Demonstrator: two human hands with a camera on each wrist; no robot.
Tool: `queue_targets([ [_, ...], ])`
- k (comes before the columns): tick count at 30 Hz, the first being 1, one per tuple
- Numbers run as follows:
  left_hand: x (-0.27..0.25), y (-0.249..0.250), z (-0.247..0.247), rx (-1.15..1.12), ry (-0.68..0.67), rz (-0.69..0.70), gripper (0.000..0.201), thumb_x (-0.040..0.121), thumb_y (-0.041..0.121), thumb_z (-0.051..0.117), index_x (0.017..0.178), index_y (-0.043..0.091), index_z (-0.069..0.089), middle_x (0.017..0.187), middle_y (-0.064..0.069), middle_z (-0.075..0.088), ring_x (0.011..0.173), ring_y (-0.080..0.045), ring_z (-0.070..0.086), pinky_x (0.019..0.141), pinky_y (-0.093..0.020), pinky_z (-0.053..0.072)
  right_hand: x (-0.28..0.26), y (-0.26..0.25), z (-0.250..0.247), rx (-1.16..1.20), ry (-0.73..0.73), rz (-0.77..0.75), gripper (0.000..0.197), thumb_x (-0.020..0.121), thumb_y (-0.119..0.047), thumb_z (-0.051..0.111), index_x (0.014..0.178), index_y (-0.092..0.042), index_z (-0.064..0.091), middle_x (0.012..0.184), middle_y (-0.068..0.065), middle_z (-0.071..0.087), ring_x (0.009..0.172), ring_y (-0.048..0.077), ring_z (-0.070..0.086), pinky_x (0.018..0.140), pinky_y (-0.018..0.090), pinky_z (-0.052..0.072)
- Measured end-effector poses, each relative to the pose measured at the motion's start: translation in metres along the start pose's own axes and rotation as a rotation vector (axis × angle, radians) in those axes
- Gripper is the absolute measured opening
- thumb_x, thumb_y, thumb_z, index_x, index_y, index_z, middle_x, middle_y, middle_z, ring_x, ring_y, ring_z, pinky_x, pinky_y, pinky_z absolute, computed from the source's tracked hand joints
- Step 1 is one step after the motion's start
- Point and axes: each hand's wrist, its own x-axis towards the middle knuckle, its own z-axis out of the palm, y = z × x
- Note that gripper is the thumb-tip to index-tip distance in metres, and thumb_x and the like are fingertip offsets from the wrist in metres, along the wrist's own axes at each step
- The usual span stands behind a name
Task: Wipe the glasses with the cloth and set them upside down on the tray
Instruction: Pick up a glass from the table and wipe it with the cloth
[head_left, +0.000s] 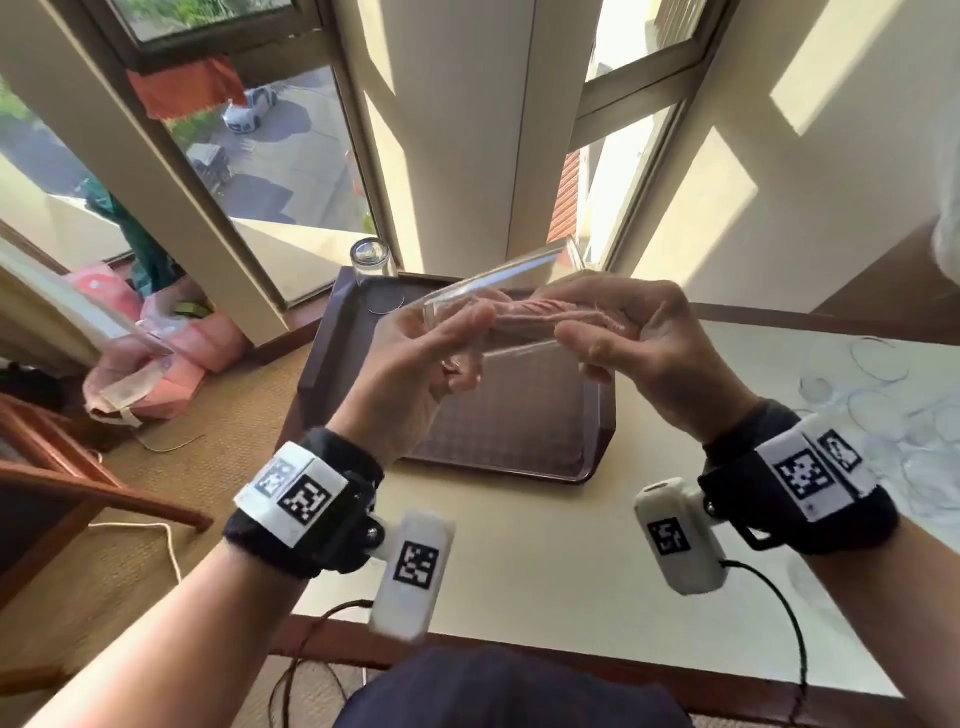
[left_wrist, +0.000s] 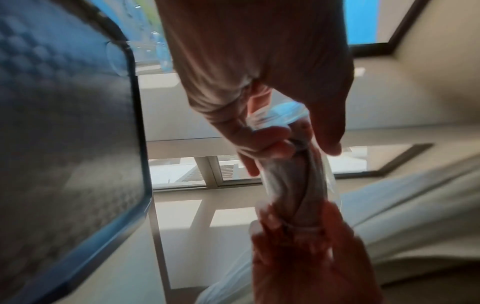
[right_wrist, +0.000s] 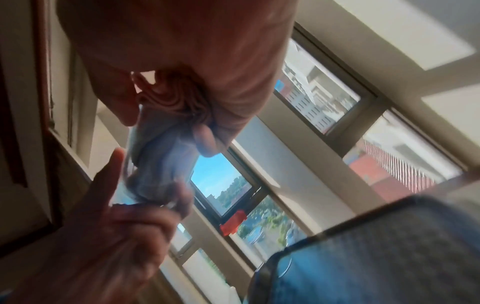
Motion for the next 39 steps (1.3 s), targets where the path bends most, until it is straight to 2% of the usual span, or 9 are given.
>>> queue_targets([
  [7, -0.001, -0.005, -0.010, 0.722, -0.036, 0.691, 0.070, 0.070, 0.017, 0.085, 0.129, 0.002, 0.049, 0.116, 0.015, 0.064, 0.112, 0.003, 0.063, 0.092, -0.018, 0.052, -0.010, 0.011, 0.008, 0.382, 0.061, 0.274, 0.028, 0.088, -0.013, 0.062, 0.112, 0.000, 0.067, 0.061, -0.004, 0.049, 0.053, 0.009, 0.039, 0.045, 0.022, 0.037],
  [10, 0.002, -0.013, -0.013, 0.537, -0.017, 0.429, 0.074, 0.069, 0.016, 0.085, 0.132, 0.007, 0.048, 0.125, 0.013, 0.065, 0.112, -0.004, 0.065, 0.088, -0.018, 0.053, -0.009, 0.013, 0.008, 0.278, 0.101, 0.184, 0.022, 0.088, -0.011, 0.067, 0.109, -0.003, 0.069, 0.069, -0.004, 0.063, 0.058, 0.012, 0.046, 0.046, 0.023, 0.043],
  [14, 0.003, -0.009, -0.009, 0.039, -0.064, -0.099, 0.083, 0.062, 0.052, 0.089, 0.123, 0.005, 0.059, 0.108, -0.009, 0.071, 0.083, -0.016, 0.071, 0.051, -0.017, 0.046, -0.003, 0.016, 0.004, -0.035, 0.023, -0.071, 0.030, 0.083, 0.000, 0.069, 0.113, 0.005, 0.067, 0.101, 0.017, 0.068, 0.087, 0.022, 0.067, 0.072, 0.025, 0.057],
  [18, 0.002, -0.008, -0.007, 0.037, -0.010, -0.060, 0.062, 0.060, 0.055, 0.089, 0.100, 0.010, 0.072, 0.091, -0.007, 0.073, 0.069, -0.014, 0.068, 0.048, -0.015, 0.044, -0.003, 0.018, 0.004, -0.100, -0.041, -0.020, 0.035, 0.082, -0.016, 0.072, 0.107, 0.008, 0.068, 0.090, 0.010, 0.071, 0.073, 0.025, 0.066, 0.060, 0.034, 0.058],
  [21, -0.004, -0.009, -0.008, 0.254, 0.050, 0.108, 0.067, 0.060, 0.046, 0.090, 0.110, 0.010, 0.065, 0.094, -0.002, 0.075, 0.075, -0.011, 0.069, 0.056, -0.019, 0.053, -0.011, 0.023, 0.006, 0.095, -0.083, 0.215, 0.040, 0.083, -0.025, 0.070, 0.113, 0.001, 0.064, 0.065, -0.011, 0.059, 0.050, 0.004, 0.048, 0.042, 0.018, 0.041],
  [26, -0.006, -0.022, -0.017, 0.760, -0.053, 0.556, 0.067, 0.070, 0.024, 0.087, 0.126, 0.010, 0.054, 0.116, 0.003, 0.067, 0.106, -0.017, 0.069, 0.089, -0.034, 0.057, -0.020, 0.029, 0.004, 0.407, -0.021, 0.408, 0.027, 0.090, -0.022, 0.058, 0.107, -0.003, 0.066, 0.063, -0.002, 0.049, 0.052, 0.011, 0.042, 0.041, 0.022, 0.038],
  [29, -0.003, -0.022, -0.019, 0.490, -0.072, 0.278, 0.078, 0.067, 0.018, 0.088, 0.133, 0.011, 0.047, 0.125, -0.002, 0.066, 0.111, -0.022, 0.067, 0.089, -0.038, 0.058, -0.016, 0.024, 0.002, 0.239, 0.001, 0.222, 0.023, 0.089, -0.013, 0.061, 0.108, -0.002, 0.070, 0.070, 0.003, 0.061, 0.057, 0.016, 0.052, 0.047, 0.028, 0.050],
  [33, -0.005, -0.015, -0.017, 0.109, -0.092, -0.156, 0.080, 0.056, 0.047, 0.094, 0.120, 0.012, 0.062, 0.109, -0.007, 0.071, 0.082, -0.014, 0.069, 0.052, -0.017, 0.051, -0.006, 0.019, -0.004, -0.022, -0.117, 0.037, 0.030, 0.085, -0.001, 0.066, 0.114, 0.004, 0.067, 0.099, 0.022, 0.069, 0.085, 0.027, 0.065, 0.072, 0.026, 0.057],
  [39, -0.011, -0.016, -0.019, 0.355, 0.016, 0.193, 0.068, 0.065, 0.044, 0.088, 0.118, 0.010, 0.062, 0.103, -0.002, 0.074, 0.086, -0.012, 0.072, 0.066, -0.020, 0.057, -0.010, 0.023, 0.009, 0.203, -0.108, 0.312, 0.024, 0.087, -0.020, 0.062, 0.104, -0.005, 0.070, 0.077, -0.001, 0.056, 0.065, 0.013, 0.048, 0.057, 0.028, 0.045],
])
